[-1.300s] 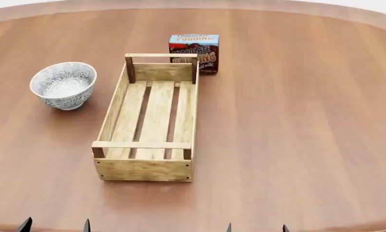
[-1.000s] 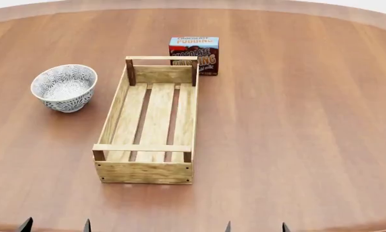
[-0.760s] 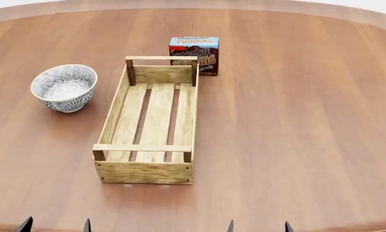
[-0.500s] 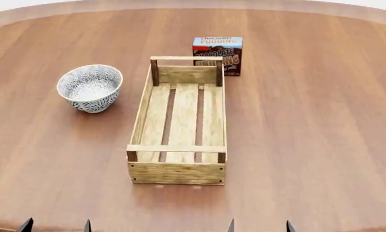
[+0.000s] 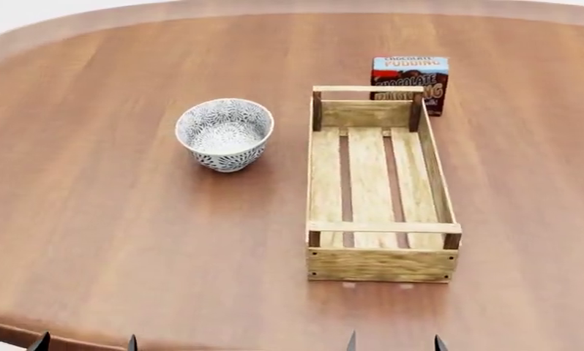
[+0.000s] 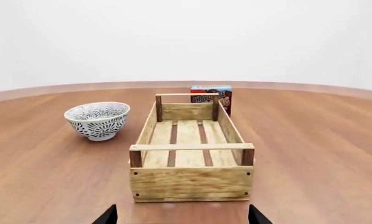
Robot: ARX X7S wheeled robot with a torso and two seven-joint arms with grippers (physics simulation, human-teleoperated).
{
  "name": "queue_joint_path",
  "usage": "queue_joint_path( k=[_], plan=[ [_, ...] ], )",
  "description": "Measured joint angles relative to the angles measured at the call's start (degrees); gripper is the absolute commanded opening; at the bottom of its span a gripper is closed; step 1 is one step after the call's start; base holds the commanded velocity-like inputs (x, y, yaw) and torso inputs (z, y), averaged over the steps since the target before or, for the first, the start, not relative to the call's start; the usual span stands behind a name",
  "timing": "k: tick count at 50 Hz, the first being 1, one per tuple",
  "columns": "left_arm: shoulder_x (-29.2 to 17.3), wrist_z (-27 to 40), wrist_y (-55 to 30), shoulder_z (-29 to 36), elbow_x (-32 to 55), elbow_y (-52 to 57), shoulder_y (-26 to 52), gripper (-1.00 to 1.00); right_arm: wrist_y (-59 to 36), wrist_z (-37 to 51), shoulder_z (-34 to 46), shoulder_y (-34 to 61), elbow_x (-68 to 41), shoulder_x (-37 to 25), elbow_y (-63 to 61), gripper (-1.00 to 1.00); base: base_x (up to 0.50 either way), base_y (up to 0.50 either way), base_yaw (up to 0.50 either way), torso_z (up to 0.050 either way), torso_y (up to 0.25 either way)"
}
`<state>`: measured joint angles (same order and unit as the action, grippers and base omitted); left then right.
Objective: Pick up the bowl on the left and put it in the tray.
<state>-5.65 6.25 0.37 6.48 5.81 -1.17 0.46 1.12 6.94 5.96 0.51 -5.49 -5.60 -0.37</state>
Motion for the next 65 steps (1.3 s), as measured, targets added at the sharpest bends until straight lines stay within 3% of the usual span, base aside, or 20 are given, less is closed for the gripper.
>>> queue_joint_path(
  k=[24,35,65],
  plan=[
    [-1.21,1.62,-0.07,1.63,0.89,-0.32,0.38,1.0,0.36,1.3,1.49,0.19,-1.46,-1.29,0.12,1.0,0.0,0.5,0.0,0.0,0.0],
    [-1.77,2.2,-0.36,2.24,1.27,-0.15,0.53,1.0,0.14,2.42,2.52,0.34,-0.74,-1.73,0.21,1.0,0.0,0.0,0.0,0.0,0.0],
    [-2.73,3.39,-0.12,3.6,2.52,-0.3,0.55,1.0,1.2,3.15,3.02,0.0,-3.7,-2.71,-0.38,1.0,0.49,0.0,0.0,0.0,0.0]
  ],
)
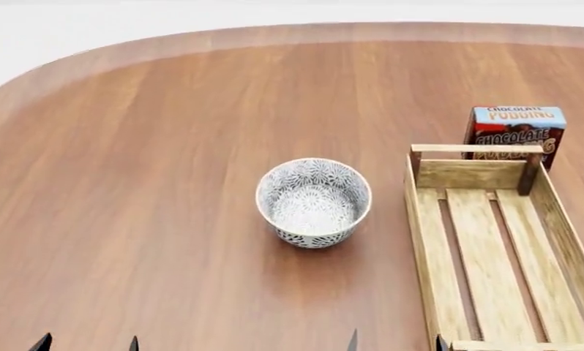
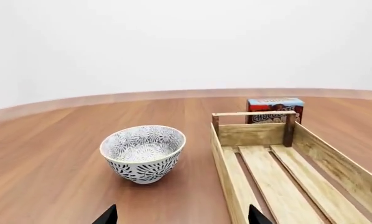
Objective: Pick up the bowl on the left and put it in the tray.
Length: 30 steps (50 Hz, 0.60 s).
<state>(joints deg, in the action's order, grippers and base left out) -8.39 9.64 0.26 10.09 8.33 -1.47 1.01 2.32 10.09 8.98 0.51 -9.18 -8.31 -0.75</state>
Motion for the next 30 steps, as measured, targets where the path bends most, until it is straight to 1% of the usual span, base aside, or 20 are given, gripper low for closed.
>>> queue_joint_path(
  k=[16,22,23,25,27,30],
  plan=[
    [-0.47,0.54,0.34,0.63,0.49,-0.32,0.13,1.0,0.36,0.68,0.61,0.16,-0.43,-0.48,0.34,1.0,0.5,0.0,0.0,0.0,0.0],
    [-0.78,0.82,-0.09,0.91,0.51,-0.01,0.36,1.0,-1.42,1.3,0.86,0.83,-0.49,-0.68,0.41,1.0,0.03,0.0,0.0,0.0,0.003],
    [-1.53,1.63,-1.1,0.61,1.4,0.8,1.01,1.0,-2.69,2.19,0.37,1.59,-1.4,-1.39,-0.35,1.0,0.0,0.0,0.0,0.0,0.0],
    [-1.18,0.76,-5.18,-1.98,2.09,4.71,2.51,1.0,-7.26,1.48,-1.84,5.18,-0.63,-0.99,-4.05,1.0,0.0,0.0,0.0,0.0,0.0],
    [-0.34,-0.89,-11.63,-4.24,2.89,11.09,4.05,1.0,-14.08,-0.91,-3.57,9.31,0.6,-0.05,-10.38,1.0,0.0,0.0,0.0,0.0,0.0],
    [0.65,-2.78,-23.7,-6.94,4.04,22.06,6.09,1.0,-27.67,-3.57,-5.49,14.32,2.15,1.01,-21.04,1.0,0.0,0.0,0.0,0.0,0.0]
  ],
)
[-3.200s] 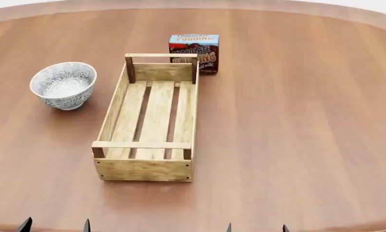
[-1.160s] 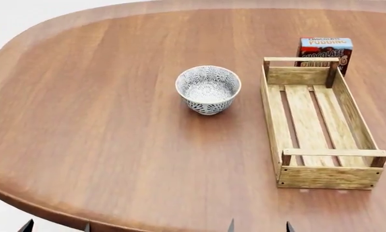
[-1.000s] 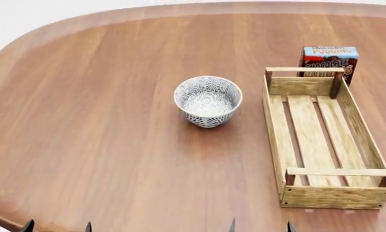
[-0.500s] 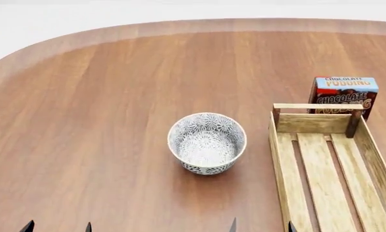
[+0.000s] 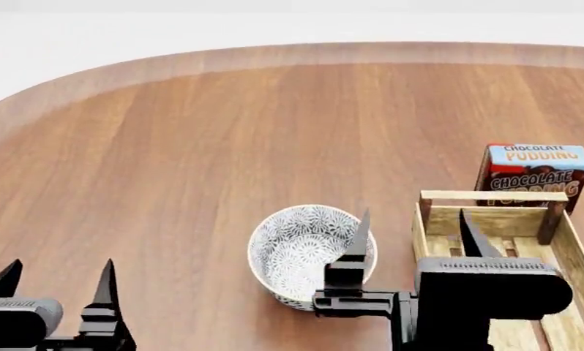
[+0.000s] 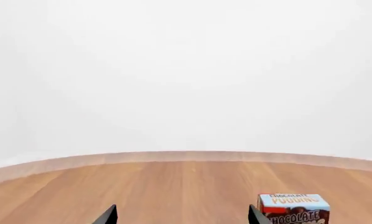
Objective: Pick up the bowl on the left and put it in the tray.
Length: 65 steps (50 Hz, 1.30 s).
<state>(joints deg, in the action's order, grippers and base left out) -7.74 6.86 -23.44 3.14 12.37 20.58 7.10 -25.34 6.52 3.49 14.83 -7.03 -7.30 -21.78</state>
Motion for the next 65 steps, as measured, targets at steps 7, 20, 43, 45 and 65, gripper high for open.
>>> queue_joint_path(
  k=[7,20,43,45,65],
  plan=[
    [1.47,-2.88,-17.86,-4.35,2.33,15.84,2.86,1.0,-23.29,-3.3,-2.1,6.83,2.35,1.24,-15.48,1.0,0.0,0.0,0.0,0.002,0.0],
    [3.23,-6.1,-28.39,-9.65,7.08,25.12,4.22,1.0,-38.99,-5.75,-3.69,10.48,3.05,2.26,-25.81,1.0,0.0,0.0,0.0,0.049,0.0],
    [2.16,-5.47,-30.05,-9.46,9.17,26.89,3.8,1.0,-43.41,-5.85,-4.44,11.03,2.05,2.04,-28.46,1.0,0.0,0.0,0.0,0.046,0.0],
    [2.02,-5.37,-29.52,-9.21,9.06,26.73,3.6,1.0,-43.25,-5.79,-4.42,10.88,1.96,1.98,-28.4,1.0,0.0,0.0,0.0,0.0,0.0],
    [1.06,-5.1,-24.95,-8.46,9.72,25.75,1.96,1.0,-42.05,-5.13,-4.44,9.77,0.8,1.42,-28.36,1.0,0.0,0.0,0.0,0.0,-0.195]
  ],
)
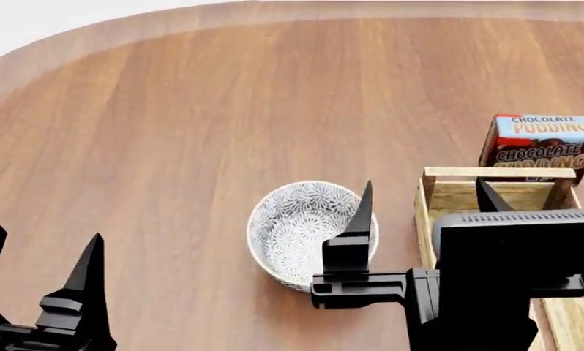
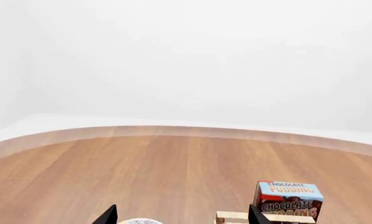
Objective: Pick up the bowl on the left and put it in the tray.
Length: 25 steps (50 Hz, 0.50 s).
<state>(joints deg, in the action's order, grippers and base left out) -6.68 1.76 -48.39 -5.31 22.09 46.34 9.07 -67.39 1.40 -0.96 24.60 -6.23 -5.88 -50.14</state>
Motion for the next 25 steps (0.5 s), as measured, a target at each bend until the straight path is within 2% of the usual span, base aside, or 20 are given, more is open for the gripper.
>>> queue_joint_path(
  k=[25],
  plan=[
    [-1.19,1.5,1.61,0.99,0.88,-0.33,-0.47,1.0,0.4,0.93,-0.1,-0.4,-1.45,-0.66,0.19,1.0,0.0,0.0,0.0,0.0,-0.25]
  ],
)
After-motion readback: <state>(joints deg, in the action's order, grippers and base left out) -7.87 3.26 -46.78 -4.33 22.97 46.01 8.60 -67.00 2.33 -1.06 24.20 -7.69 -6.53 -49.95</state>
